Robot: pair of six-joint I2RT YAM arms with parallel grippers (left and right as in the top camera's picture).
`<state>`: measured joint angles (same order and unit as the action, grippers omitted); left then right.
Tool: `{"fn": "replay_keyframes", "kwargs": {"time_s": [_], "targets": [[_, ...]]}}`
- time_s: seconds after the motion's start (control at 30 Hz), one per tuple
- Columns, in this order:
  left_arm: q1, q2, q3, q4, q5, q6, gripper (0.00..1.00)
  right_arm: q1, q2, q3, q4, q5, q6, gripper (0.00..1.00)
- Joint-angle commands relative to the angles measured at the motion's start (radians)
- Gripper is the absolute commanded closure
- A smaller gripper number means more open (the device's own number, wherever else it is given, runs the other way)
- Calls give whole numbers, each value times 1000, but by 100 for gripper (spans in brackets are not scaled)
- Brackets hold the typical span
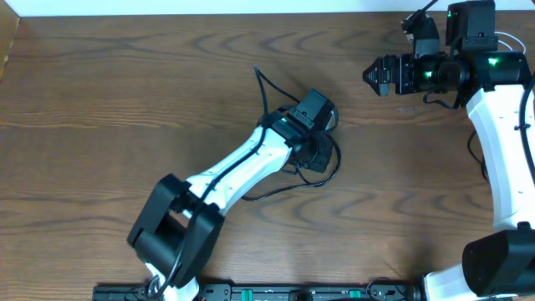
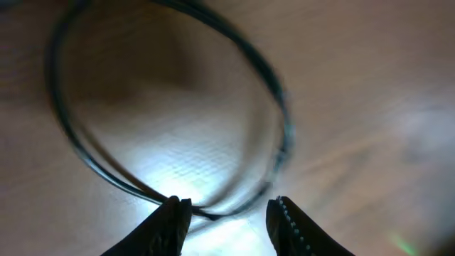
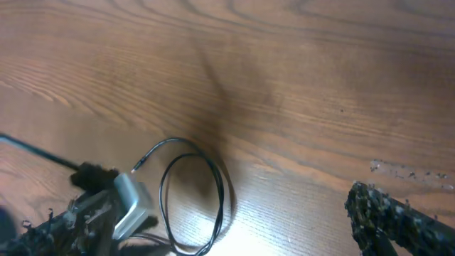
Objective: Untangle cables
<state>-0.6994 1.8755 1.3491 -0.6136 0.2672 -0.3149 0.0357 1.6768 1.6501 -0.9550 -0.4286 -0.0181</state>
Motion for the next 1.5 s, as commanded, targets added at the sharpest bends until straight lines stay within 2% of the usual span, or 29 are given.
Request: {"fn": "replay_keyframes", "kwargs": {"time_s": [0.0,0.13,0.43,0.83,0.97,1.1,1.17,1.23,1.37,1.47], "targets": [[11,27,-2,7,-211,-29,59,-4,-25,15,-7,11,1,1],[26,52,-2,22,-349,-46,57,-4,-25,15,-7,11,2,1],[32,143,-2,96,-350,-46,57,-4,-25,12,-7,12,2,1],[34,154,-6,133,-365,-45,58,-4,-25,5,-8,11,2,1],[34,179,-6,137,-365,-46,69,-4,-25,4,-11,12,1,1],[34,207,-6,137,-365,-46,70,-4,-25,3,-16,30,2,1],[34,219,-6,136,-365,-46,78,-4,-25,3,-22,39,2,1],[34,222,-6,129,-365,-46,92,-4,-25,3,-27,42,2,1],[36,200,7,98,-362,-47,93,-4,-25,3,-33,42,2,1],[51,131,59,1,-281,-47,93,-2,-25,-5,-33,42,2,1]]}}
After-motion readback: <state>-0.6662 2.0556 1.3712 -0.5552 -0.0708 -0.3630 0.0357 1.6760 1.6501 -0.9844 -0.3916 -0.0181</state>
